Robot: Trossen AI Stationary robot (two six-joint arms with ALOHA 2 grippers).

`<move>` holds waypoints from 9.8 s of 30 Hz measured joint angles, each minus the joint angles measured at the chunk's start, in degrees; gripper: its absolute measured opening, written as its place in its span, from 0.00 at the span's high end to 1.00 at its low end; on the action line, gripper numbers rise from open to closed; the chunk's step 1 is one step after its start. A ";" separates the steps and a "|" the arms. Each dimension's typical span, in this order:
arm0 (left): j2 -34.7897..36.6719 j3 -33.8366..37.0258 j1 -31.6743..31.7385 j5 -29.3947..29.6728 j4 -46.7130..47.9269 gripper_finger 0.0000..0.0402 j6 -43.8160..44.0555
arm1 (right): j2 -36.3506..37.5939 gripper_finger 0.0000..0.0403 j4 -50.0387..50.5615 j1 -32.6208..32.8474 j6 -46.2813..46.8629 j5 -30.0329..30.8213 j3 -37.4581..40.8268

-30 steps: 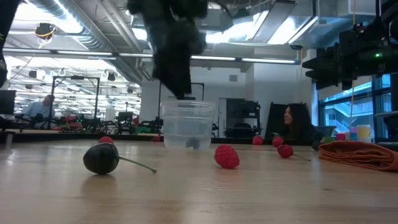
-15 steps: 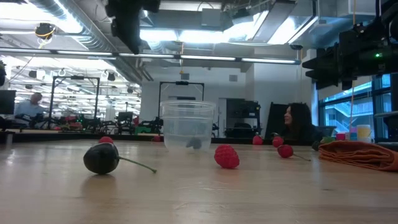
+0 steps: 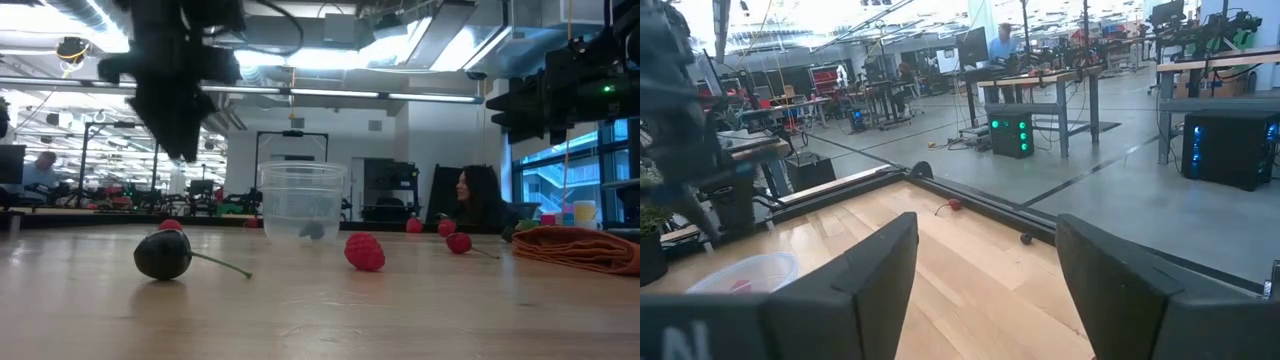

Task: Pick and placing Produce into tupperware
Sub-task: Put the top raspberry into the bin, then put the right black cherry into the bin

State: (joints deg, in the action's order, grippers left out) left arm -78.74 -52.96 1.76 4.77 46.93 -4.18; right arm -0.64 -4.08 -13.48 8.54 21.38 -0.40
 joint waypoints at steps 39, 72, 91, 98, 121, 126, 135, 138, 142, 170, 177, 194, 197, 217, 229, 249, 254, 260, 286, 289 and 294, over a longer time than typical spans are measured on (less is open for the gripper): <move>-1.55 20.01 -1.15 -4.02 -30.29 0.52 -2.06 | 0.00 0.40 0.00 0.01 0.17 -0.01 0.00; -4.22 15.69 -0.74 -3.14 -28.22 0.76 3.84 | 0.00 0.40 0.02 -0.01 -0.02 -0.01 0.00; -6.06 -10.22 5.09 -4.67 -23.97 0.76 2.11 | 0.00 0.40 0.02 -0.01 0.02 0.01 0.00; -12.73 -11.31 3.63 -5.81 -23.06 0.76 2.13 | 0.00 0.40 0.00 0.01 -0.21 0.00 0.00; -24.06 -11.40 2.34 -5.76 -22.00 0.75 2.59 | -0.09 0.40 0.01 0.00 -0.04 0.00 0.00; -24.06 -11.40 2.34 -5.76 -22.05 0.75 2.55 | -0.10 0.40 0.02 0.00 -0.06 0.00 0.00; -24.04 -11.40 2.19 -5.76 -22.06 0.75 2.11 | -0.11 0.40 0.00 -0.01 -0.04 -0.01 0.00; -24.02 -11.40 2.18 -5.76 -22.05 0.74 2.13 | -0.11 0.40 0.00 -0.01 -0.04 -0.01 -0.02; -24.00 -11.40 2.16 -5.76 -22.07 0.67 2.23 | -0.11 0.40 0.02 0.00 -0.03 0.00 0.00; -17.73 -28.71 3.05 -1.55 -9.81 0.54 5.23 | -0.11 0.40 0.02 -0.01 0.20 0.01 0.00; -6.16 -28.71 3.59 -1.69 -13.00 0.54 7.18 | -0.11 0.40 0.02 0.00 0.22 -0.01 0.00; -1.15 -28.69 -13.20 -2.81 -11.42 0.54 24.87 | -0.66 0.40 0.09 -0.01 -2.38 -0.01 0.00; -1.69 -28.64 -16.21 -2.34 -10.77 0.54 26.30 | -0.66 0.40 0.07 -0.01 -4.13 -0.02 0.00; -24.33 -28.64 -29.30 2.91 -5.28 0.54 27.95 | -2.64 0.40 0.12 -0.01 -4.22 -0.64 0.00; -26.99 -28.64 -26.45 5.69 -7.05 0.54 40.10 | -5.34 0.40 0.09 0.01 -2.70 -0.65 -0.01; -26.58 -28.64 -24.19 -0.23 -9.07 0.37 38.37 | -5.53 0.40 0.08 -0.01 -1.62 -0.66 -0.01; -26.60 -28.64 -25.44 -1.37 -8.50 0.35 39.20 | -5.53 0.40 0.07 0.01 -1.28 -0.65 0.00; -27.08 -28.64 -27.21 1.26 -4.24 0.35 38.23 | -5.53 0.40 0.47 0.01 1.97 -4.74 -0.10; -36.39 -28.64 -31.69 4.32 -3.09 0.35 50.16 | -15.76 0.40 14.19 1.06 1.79 -11.85 -7.98; -36.56 -28.64 -31.69 4.64 -4.55 0.35 50.18 | -15.76 0.40 14.19 1.06 1.84 -11.86 -7.98; -37.50 -28.70 -31.65 4.30 -5.21 0.35 50.18 | -15.76 0.40 14.25 1.06 1.84 -11.86 -7.98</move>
State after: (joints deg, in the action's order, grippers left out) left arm -116.24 -81.66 -29.90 9.07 41.72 46.00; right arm -16.40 10.17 -12.43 10.37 9.52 -8.38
